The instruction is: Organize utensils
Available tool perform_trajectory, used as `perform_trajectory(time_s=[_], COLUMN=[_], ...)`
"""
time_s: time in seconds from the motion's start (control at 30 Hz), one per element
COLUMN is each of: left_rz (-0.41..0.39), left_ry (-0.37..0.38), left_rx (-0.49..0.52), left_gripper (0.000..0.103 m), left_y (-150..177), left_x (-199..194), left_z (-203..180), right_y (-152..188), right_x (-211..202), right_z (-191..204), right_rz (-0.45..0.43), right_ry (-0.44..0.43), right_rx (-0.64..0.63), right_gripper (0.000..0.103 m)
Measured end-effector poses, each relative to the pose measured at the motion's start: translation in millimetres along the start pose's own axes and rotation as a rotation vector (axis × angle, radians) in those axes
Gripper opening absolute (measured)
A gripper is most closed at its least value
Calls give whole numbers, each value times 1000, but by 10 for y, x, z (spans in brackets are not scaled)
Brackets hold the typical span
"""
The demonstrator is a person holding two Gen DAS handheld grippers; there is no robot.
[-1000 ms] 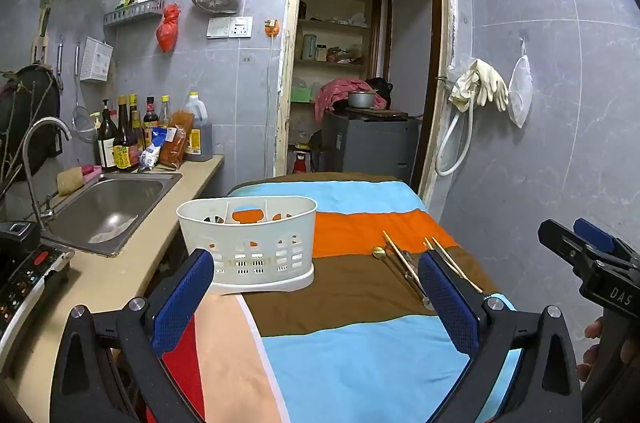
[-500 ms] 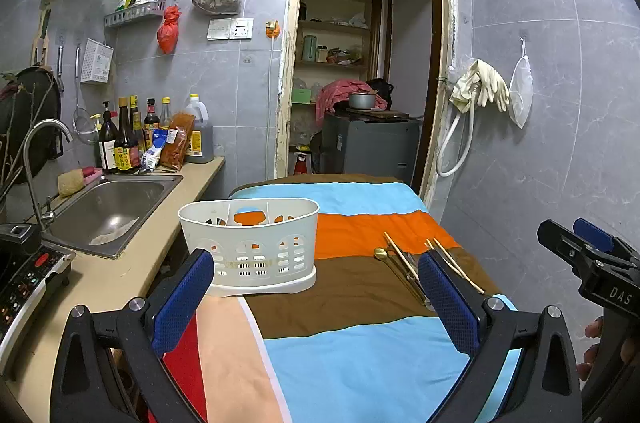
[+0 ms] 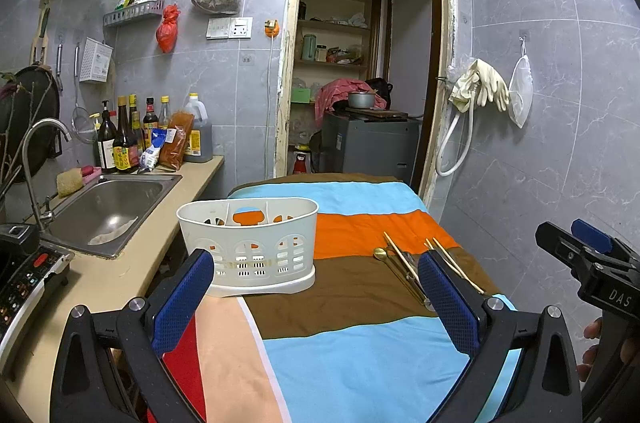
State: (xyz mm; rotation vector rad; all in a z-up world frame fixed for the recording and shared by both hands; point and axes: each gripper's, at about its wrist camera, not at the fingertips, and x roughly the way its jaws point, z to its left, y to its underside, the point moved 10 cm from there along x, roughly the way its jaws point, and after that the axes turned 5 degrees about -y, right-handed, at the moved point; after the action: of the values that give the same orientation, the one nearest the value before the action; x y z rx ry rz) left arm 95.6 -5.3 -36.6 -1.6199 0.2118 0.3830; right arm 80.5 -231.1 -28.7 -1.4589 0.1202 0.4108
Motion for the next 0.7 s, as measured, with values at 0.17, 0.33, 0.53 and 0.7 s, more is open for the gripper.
perform_trajectory(time_s=[0.17,0.33,0.53,0.7], left_rz=[2,2,0,1], left_ry=[1,1,-4,-2], left_rx=[-2,-1,-1,0], left_gripper=[103,103,103,103], left_y=[1,-19,-23,12], left_x=[2,7,11,46], left_z=[-3,39,33,45], right_y=[-23,43,22,28], right_x=[-7,29,22,30], right_z=[-13,46,27,123], right_rz=[1,2,2,1], right_ry=[-3,-4,-4,-7], right_rx=[1,0,0,-2], right_gripper=[102,102,102,102])
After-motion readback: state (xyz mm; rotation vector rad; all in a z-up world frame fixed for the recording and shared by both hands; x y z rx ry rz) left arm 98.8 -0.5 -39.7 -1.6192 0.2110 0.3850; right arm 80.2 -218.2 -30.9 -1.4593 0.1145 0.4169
